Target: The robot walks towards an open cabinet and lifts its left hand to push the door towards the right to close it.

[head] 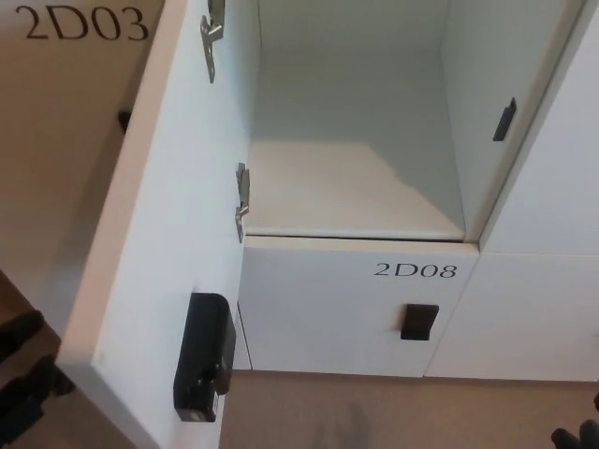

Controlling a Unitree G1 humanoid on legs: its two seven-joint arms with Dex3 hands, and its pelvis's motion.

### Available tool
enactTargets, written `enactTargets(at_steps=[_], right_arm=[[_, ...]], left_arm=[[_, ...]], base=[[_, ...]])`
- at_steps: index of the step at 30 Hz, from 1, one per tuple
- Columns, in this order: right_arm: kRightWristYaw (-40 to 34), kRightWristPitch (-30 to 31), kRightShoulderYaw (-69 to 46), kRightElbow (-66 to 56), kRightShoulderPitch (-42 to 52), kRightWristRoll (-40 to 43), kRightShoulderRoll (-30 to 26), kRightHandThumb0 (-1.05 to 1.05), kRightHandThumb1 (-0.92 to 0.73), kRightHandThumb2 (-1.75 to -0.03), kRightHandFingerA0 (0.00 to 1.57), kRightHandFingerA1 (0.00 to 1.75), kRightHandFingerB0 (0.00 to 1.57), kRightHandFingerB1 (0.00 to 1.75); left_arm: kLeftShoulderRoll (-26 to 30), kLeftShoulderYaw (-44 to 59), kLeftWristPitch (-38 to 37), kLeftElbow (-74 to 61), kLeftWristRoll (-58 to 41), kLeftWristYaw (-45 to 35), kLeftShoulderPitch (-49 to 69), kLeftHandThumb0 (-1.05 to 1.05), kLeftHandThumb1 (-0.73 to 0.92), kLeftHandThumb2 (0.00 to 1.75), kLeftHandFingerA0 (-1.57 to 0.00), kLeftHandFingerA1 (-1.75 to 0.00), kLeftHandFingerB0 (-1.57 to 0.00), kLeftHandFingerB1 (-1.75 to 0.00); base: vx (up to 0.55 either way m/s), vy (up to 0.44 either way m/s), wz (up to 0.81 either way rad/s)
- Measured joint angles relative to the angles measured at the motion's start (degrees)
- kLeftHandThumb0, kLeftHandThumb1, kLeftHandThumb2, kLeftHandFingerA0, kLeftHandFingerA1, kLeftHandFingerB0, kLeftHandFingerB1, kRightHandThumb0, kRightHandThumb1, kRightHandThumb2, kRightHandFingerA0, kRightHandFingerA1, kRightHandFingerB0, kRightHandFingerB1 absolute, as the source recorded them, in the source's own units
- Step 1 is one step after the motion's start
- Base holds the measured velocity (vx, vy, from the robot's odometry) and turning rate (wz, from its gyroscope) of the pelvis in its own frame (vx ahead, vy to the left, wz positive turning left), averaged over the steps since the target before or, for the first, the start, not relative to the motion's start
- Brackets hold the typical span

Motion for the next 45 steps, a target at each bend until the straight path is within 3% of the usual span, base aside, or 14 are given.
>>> enactTargets(at_steps=[11, 12, 15, 19, 22, 23, 24, 25, 28, 30, 31, 38, 39, 45], right_arm=[[0.2, 0.0, 0.0, -0.1, 0.5, 0.0, 0.0, -0.38, -0.63, -0.58, 0.36, 0.46, 0.30, 0.36], [0.3, 0.0, 0.0, -0.5, 1.0, 0.0, 0.0, -0.38, -0.64, -0.60, 0.51, 0.49, 0.34, 0.38], [0.5, 0.0, 0.3, -1.8, 2.4, 0.0, 0.2, -0.38, -0.68, -0.61, 0.47, 0.50, 0.33, 0.38], [1.0, -0.2, 1.4, -6.1, 7.1, -0.1, 0.9, -0.41, -0.63, -0.59, 0.48, 0.50, 0.36, 0.39], [1.4, -0.6, 2.2, -10.5, 12.0, -0.3, 1.3, -0.41, -0.62, -0.58, 0.49, 0.52, 0.36, 0.40], [1.4, -0.6, 2.3, -11.0, 13.0, -0.3, 1.3, -0.49, -0.51, -0.82, 0.46, 0.61, 0.33, 0.50], [1.4, -0.6, 2.3, -11.0, 13.0, -0.3, 1.3, -0.49, -0.51, -0.82, 0.46, 0.61, 0.33, 0.50], [1.4, -0.6, 2.4, -11.7, 14.0, -0.4, 1.3, -0.49, -0.51, -0.82, 0.46, 0.61, 0.33, 0.50], [1.3, -0.7, 3.1, -12.6, 14.8, -0.7, 1.6, -0.49, -0.51, -0.82, 0.46, 0.61, 0.33, 0.50], [1.3, -0.8, 3.6, -13.1, 15.0, -0.8, 1.9, -0.49, -0.51, -0.82, 0.46, 0.61, 0.33, 0.50], [1.2, -0.8, 3.9, -13.3, 15.5, -1.0, 2.1, -0.48, -0.51, -0.80, 0.49, 0.62, 0.35, 0.51], [0.9, -0.9, 5.2, -14.1, 17.6, -1.9, 2.3, -0.44, -0.53, -0.82, 0.50, 0.62, 0.33, 0.51], [0.9, -0.9, 5.2, -14.1, 17.6, -1.9, 2.3, -0.37, -0.67, -0.60, 0.50, 0.55, 0.36, 0.42], [0.9, -1.2, 6.6, -15.2, 18.0, -2.7, 2.3, -0.33, -0.68, -0.60, 0.53, 0.54, 0.37, 0.41]], left_arm=[[-0.9, -0.1, -0.3, -0.5, 0.1, 0.6, -0.7, -0.25, 0.61, 0.58, -0.57, -0.47, -0.49, -0.42], [-1.4, -0.2, -0.3, -1.4, 0.2, 1.1, -0.9, -0.21, 0.59, 0.57, -0.61, -0.47, -0.53, -0.43], [-2.5, -0.8, -0.2, -3.7, 0.4, 2.4, -2.0, -0.15, 0.61, 0.58, -0.63, -0.45, -0.48, -0.40], [-6.4, -5.2, 0.0, -7.0, 2.1, 5.6, -8.1, -0.21, 0.59, 0.56, -0.74, -0.48, -0.52, -0.41], [-12.5, -11.1, 0.8, -7.3, 4.6, 9.1, -15.5, -0.34, 0.45, 0.67, -0.77, -0.54, -0.61, -0.49], [-13.9, -12.1, 0.8, -6.9, 5.3, 10.2, -16.9, -0.34, 0.55, 0.57, -0.72, -0.52, -0.60, -0.40], [-13.9, -12.1, 0.8, -6.9, 5.3, 10.2, -16.9, -0.34, 0.55, 0.57, -0.72, -0.52, -0.60, -0.40], [-16.6, -13.6, 0.8, -5.9, 6.4, 11.7, -18.4, -0.06, 0.92, 1.67, 0.00, 0.00, 0.00, 0.00], [-22.9, -17.3, 0.5, -3.0, 7.6, 13.5, -20.1, -0.03, 0.92, 1.75, 0.00, 0.00, 0.00, 0.00], [-23.1, -19.7, 0.5, -1.4, 7.7, 13.6, -20.9, -0.03, 0.92, 1.75, 0.00, 0.00, 0.00, 0.00], [-23.3, -21.6, 0.5, 0.0, 7.7, 13.6, -21.7, -0.19, 0.65, 0.59, -0.71, -0.46, -0.60, -0.43], [-24.8, -28.8, 0.3, 5.7, 7.6, 13.7, -25.8, -0.22, 0.69, 0.61, -0.68, -0.51, -0.59, -0.44], [-24.8, -28.8, 0.3, 5.7, 7.6, 13.7, -25.8, -0.23, 0.69, 0.61, -0.67, -0.46, -0.61, -0.43], [-25.8, -38.8, 0.3, 6.5, 7.1, 13.7, -27.6, -0.22, 0.68, 0.61, -0.69, -0.48, -0.61, -0.43]], base=[[0.00, 0.000, 0.00], [-0.02, -0.040, 0.08], [-0.01, -0.014, 0.02], [0.00, 0.000, 0.00], [-0.01, -0.014, 0.04], [-0.02, -0.040, 0.16], [-0.02, -0.040, 0.16], [-0.03, -0.037, 0.24], [-0.03, -0.034, 0.12], [-0.04, -0.033, -0.09], [0.00, 0.000, 0.00], [0.00, 0.000, 0.00], [0.00, 0.000, 0.00], [0.00, 0.000, 0.00]])
